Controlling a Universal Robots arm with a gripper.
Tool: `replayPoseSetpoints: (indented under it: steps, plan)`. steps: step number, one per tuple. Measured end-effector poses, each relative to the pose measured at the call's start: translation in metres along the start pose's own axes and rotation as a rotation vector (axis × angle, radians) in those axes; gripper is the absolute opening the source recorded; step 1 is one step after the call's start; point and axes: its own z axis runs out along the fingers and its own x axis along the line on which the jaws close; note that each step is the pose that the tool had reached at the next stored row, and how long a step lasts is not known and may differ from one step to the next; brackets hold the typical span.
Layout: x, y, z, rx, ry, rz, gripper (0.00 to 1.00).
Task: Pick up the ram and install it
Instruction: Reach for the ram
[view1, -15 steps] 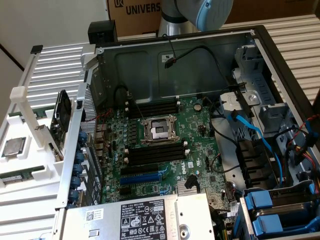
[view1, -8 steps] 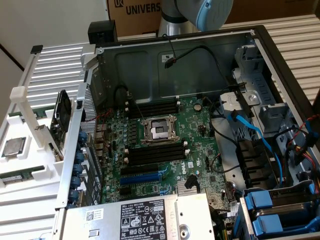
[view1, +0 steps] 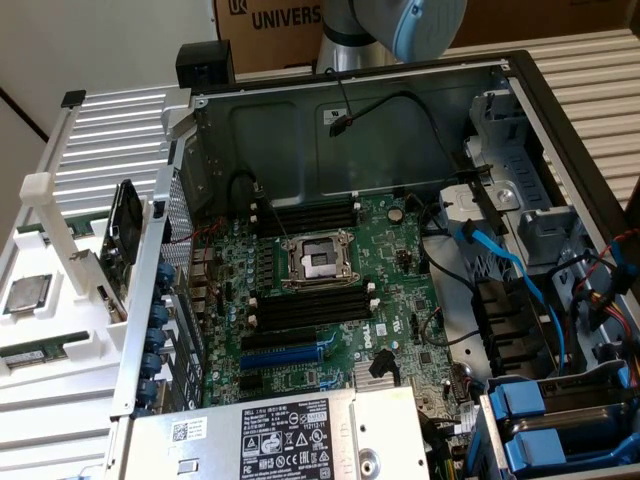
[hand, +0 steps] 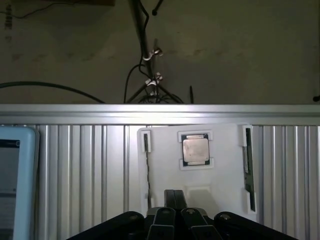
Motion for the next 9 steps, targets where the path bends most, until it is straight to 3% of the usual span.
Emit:
replayPoseSetpoints:
  steps: [9]
  plan:
    - [0.0093,-0.0005,0.0068,0.0000,0.0000,0.000,0.11]
